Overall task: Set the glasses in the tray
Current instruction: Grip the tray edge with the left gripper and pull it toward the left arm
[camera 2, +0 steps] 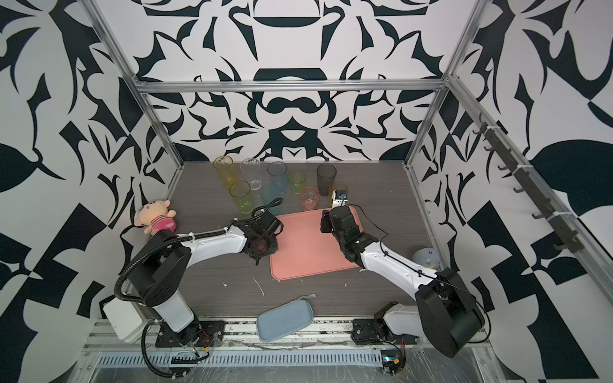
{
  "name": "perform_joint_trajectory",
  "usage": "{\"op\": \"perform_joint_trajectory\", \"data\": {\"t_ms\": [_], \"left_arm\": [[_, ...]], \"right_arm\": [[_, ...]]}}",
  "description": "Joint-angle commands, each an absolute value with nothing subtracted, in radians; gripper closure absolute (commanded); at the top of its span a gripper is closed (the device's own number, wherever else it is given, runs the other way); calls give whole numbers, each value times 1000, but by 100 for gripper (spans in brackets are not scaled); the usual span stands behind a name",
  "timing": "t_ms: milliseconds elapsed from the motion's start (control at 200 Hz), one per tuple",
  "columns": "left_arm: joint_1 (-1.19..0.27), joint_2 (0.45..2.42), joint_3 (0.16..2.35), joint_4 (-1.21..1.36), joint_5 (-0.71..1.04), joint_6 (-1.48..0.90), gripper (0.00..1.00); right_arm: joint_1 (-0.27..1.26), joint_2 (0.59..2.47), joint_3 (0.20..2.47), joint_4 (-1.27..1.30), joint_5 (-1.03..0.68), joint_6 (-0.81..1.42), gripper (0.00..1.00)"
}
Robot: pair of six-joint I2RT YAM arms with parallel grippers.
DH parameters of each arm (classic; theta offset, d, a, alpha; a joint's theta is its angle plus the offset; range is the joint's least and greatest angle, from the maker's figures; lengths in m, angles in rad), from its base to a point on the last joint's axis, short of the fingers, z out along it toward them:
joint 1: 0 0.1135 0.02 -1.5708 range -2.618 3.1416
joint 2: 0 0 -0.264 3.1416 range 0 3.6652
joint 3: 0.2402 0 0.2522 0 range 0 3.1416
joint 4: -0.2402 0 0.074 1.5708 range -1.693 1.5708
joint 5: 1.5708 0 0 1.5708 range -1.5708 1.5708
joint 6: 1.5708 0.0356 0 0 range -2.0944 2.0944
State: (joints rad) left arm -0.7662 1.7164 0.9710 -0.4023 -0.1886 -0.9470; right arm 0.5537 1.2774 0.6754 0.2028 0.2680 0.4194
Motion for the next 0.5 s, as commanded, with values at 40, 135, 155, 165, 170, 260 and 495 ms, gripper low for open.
{"op": "perform_joint_trajectory", "data": {"t_ms": [40,135,155,165,170,260,495], "left_arm": [[-769,1718,943,-388,-164,-963,84],[-767,1715,939,-396,-166,-956,87],[-766,1714,939,-397,-168,-952,87],[-766,1713,939,-397,-168,-950,87],[-766,1713,939,-398,-168,-949,87],[-757,1705,930,-406,-167,-931,90],[-672,1650,879,-405,-82,-805,97]], "right_arm": [[553,1273,684,242,293,419,57],[554,1278,689,236,295,418,57],[554,1279,690,234,295,416,57],[554,1279,691,233,295,416,57],[554,1280,691,233,294,417,57],[554,1283,695,229,294,415,57],[553,1287,696,226,298,411,57]]}}
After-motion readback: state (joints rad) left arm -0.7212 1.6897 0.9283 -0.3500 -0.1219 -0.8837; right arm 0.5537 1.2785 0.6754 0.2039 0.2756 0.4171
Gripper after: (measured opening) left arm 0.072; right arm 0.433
